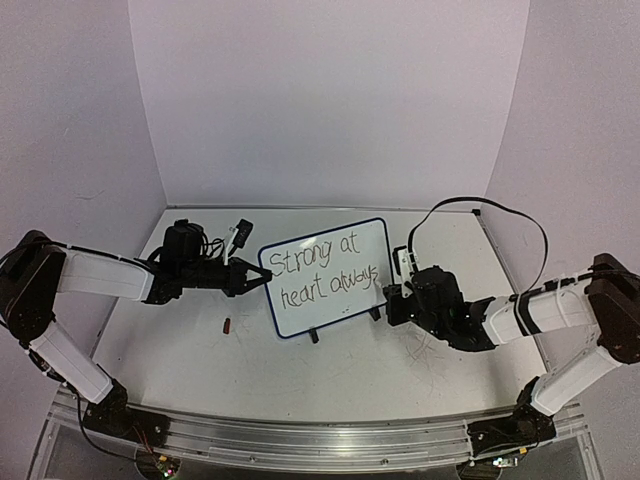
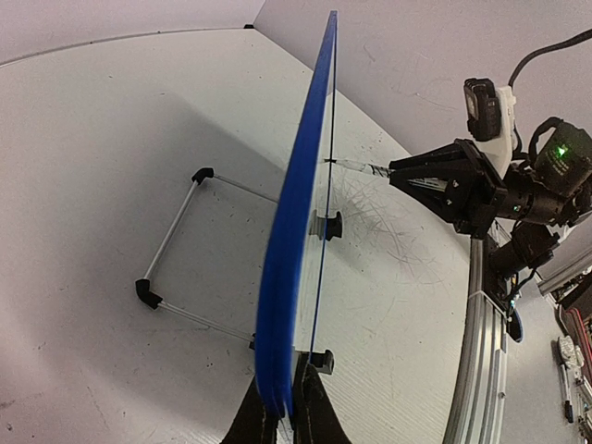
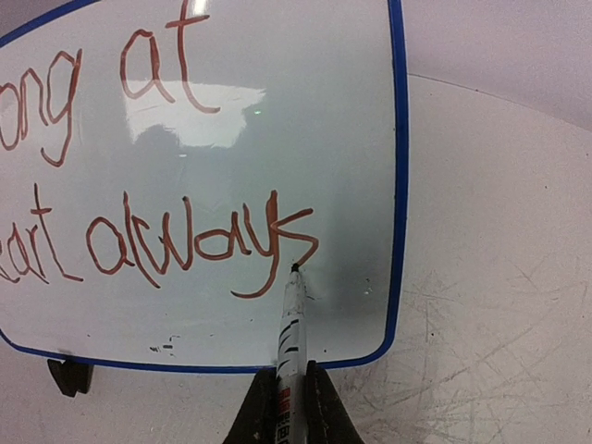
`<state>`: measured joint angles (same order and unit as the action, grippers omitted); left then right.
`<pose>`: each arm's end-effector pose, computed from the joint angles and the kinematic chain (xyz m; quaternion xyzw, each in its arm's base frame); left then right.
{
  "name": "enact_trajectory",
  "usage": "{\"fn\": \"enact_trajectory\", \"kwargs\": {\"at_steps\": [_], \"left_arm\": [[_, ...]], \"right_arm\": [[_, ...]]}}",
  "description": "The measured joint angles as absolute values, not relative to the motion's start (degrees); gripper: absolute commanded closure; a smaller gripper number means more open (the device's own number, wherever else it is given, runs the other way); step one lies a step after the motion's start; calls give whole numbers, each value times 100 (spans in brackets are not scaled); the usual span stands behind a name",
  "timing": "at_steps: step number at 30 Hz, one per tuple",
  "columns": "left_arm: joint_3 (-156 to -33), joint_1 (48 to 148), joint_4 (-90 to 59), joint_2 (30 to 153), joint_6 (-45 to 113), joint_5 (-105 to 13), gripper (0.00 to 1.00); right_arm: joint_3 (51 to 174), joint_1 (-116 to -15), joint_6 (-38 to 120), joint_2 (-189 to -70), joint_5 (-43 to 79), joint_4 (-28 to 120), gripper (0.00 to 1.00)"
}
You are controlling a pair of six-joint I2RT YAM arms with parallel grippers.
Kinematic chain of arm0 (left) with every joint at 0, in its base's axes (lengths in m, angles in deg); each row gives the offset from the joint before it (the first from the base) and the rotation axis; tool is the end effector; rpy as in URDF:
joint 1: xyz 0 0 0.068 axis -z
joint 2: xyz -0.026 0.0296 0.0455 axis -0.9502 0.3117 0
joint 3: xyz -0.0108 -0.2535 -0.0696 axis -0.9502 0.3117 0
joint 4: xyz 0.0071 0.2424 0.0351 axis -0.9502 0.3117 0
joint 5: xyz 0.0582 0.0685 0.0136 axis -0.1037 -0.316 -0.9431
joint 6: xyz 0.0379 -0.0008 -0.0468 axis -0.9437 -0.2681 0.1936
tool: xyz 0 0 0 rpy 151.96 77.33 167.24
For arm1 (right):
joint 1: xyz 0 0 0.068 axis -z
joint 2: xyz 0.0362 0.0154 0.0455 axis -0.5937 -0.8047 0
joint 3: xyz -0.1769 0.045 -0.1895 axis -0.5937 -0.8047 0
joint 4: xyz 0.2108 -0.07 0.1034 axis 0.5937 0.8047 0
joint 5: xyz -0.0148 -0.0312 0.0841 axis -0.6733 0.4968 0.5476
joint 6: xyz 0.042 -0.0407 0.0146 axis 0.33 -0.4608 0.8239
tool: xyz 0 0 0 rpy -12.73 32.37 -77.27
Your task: Write a sentence on the whiteboard
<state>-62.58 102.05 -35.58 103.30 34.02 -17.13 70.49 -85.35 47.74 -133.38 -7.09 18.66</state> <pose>0.2519 -0.1779 0.1966 0.2968 0.7599 -0.4351 0.3810 0.2022 0.2119 0.1768 -0.1760 0.8179 0.1693 0.5209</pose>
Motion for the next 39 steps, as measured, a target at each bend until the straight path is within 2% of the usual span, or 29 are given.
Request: {"fn": "enact_trajectory", "kwargs": {"at_steps": [19,39], "left_arm": [[-6258,10207,-3550,10317,3396,-1715,100],[-6258,10207,-3518,10306,3400,-1727,100]], "right_arm": [[6951,-8497,4769,-12925,-916,1999,100],[7047,-8427,4707,-13362,-1008,1808,100]]}}
